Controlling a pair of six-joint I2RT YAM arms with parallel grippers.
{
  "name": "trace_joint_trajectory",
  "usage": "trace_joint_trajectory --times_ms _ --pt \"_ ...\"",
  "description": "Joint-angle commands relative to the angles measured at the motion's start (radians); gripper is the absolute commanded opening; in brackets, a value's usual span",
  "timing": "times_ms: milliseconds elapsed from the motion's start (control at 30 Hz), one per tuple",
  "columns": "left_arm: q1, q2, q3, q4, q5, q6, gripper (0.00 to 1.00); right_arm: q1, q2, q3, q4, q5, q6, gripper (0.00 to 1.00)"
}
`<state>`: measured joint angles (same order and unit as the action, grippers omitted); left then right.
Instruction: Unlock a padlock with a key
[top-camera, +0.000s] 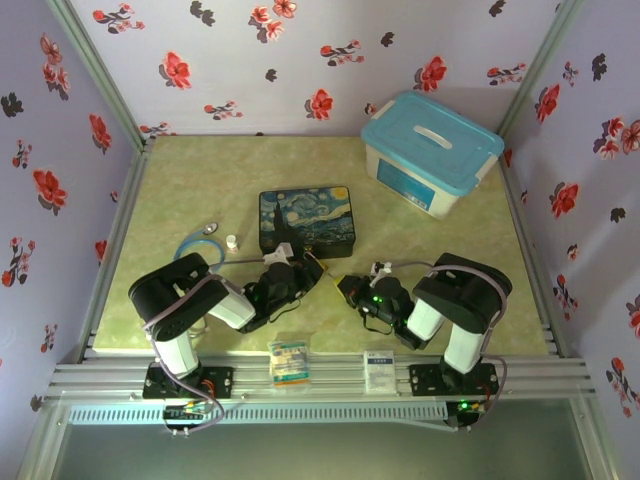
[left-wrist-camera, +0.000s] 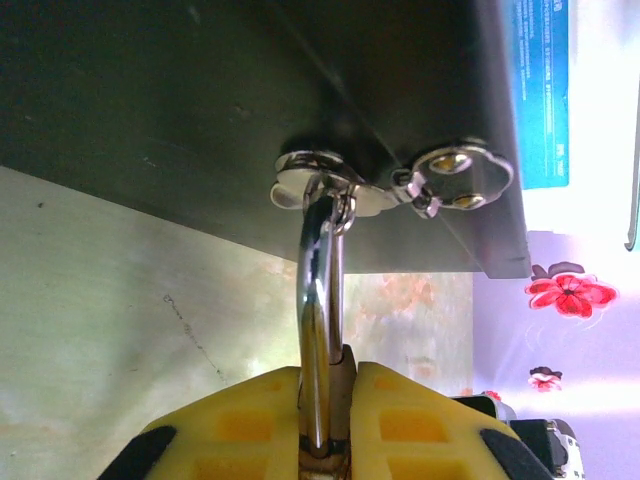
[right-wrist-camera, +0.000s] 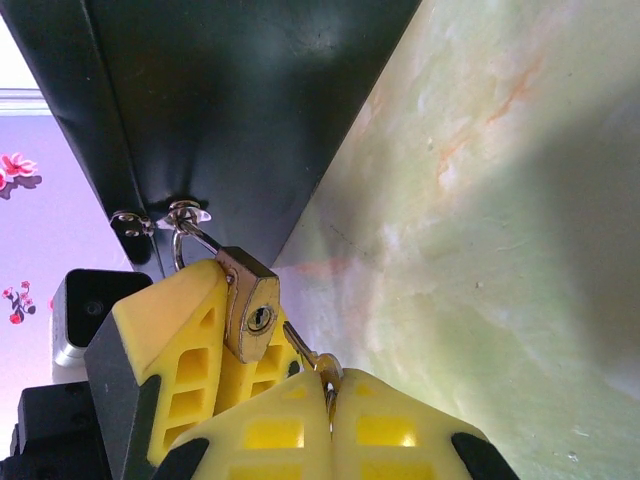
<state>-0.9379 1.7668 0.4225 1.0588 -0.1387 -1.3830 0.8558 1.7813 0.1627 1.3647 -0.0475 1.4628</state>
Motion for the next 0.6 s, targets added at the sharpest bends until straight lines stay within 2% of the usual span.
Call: trace_joint_trajectory --times_ms 0,567 --pt "-0.006 0.011 -0.008 0.091 -0.024 -0.008 0.00 0.006 -0.018 0.020 0.022 0.025 -0.027 0.00" --pt "-0.021 0.021 0.001 0.124 -0.010 -0.023 0.00 0.009 0.027 0.073 0.022 -0.004 -0.011 0.00"
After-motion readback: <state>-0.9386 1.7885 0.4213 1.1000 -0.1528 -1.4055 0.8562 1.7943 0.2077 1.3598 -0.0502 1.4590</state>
